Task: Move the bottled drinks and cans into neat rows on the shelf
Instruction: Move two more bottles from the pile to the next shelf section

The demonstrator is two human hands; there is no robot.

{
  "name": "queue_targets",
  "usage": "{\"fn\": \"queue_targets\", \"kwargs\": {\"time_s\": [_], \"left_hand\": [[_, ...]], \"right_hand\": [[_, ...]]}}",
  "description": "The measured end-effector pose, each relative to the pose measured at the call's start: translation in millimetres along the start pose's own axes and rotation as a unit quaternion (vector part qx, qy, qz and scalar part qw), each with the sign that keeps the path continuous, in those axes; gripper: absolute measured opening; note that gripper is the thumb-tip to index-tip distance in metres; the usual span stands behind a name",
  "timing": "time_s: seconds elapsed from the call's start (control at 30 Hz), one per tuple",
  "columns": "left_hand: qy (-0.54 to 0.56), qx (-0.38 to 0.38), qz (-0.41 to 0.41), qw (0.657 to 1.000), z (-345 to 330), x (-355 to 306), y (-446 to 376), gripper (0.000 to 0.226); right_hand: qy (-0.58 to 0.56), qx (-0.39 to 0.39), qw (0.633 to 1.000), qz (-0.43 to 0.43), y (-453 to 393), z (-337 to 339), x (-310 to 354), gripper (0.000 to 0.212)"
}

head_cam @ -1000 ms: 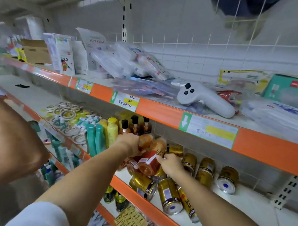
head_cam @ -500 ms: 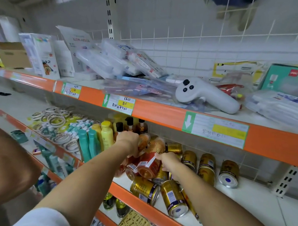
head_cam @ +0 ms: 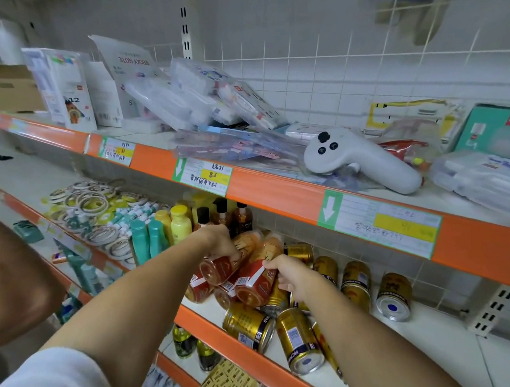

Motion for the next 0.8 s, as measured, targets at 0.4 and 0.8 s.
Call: {"fn": "queue_targets", "kwargs": {"time_s": [0.4, 0.8], "left_hand": [[0.029, 0.12, 0.027, 0.992, -15.2, 8.5, -10.3, 0.06], [0.062, 0.143, 0.049, 0.987, -14.8, 7.2, -12.5, 0.047]], "right_hand": [[0.025, 0.019, 0.999, -0.013, -5.2, -3.5, 2.1, 0.077], [0.042, 0.006, 0.999, -0.004, -3.3, -4.6, 4.9, 0.081]]}}
Point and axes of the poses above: each hand's wrist, its own y-axis away from the middle knuckle, its own z-axis out of the back of the hand, x = y × z, the point moved 9 cm from there along -y, towards the middle knuckle, and after that the axes turned 10 degrees about -y, right-handed, at the moved point
